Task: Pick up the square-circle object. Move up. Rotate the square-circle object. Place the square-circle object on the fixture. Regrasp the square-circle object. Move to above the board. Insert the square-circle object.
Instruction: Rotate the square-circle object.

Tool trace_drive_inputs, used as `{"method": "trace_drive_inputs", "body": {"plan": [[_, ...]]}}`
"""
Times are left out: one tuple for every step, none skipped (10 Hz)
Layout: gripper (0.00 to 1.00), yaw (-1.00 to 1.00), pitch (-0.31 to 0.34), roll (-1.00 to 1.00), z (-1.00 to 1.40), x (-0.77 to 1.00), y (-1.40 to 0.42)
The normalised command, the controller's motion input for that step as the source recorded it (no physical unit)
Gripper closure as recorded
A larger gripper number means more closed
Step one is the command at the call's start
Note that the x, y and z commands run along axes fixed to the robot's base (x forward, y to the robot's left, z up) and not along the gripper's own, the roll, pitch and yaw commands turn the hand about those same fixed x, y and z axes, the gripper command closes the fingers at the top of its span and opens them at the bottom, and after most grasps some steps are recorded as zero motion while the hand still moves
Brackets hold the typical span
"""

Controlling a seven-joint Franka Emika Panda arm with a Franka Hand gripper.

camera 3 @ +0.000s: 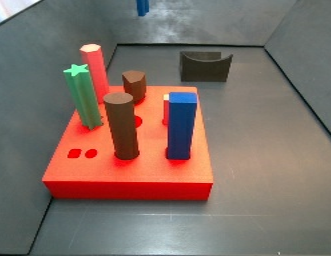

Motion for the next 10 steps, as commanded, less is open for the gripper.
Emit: {"method": "trace_drive_inputs", "body": {"plan": [[1.00, -1.00, 0.046, -0.05, 0.00, 0.00, 0.01], [1.00, -1.00, 0.054, -0.06, 0.00, 0.00, 0.01], [1.00, -1.00, 0.059, -0.07, 0.01, 0.00, 0.01], [1.00, -1.00, 0.069, -0.08, 0.01, 0.01, 0.01], [1.00, -1.00, 0.088, -0.10, 0.01, 0.01, 0.01], [1.00, -1.00, 0.029, -0.03, 0.00, 0.00, 0.00], [1.00, -1.00, 0.030, -0.04, 0.00, 0.00, 0.00], [1.00, -1.00, 0.033, -0.04, 0.00, 0.00, 0.00], [1.00, -1.00, 0.036, -0.04, 0.00, 0.00, 0.00], [1.00, -1.00, 0.040, -0.05, 0.00, 0.00, 0.00]]}}
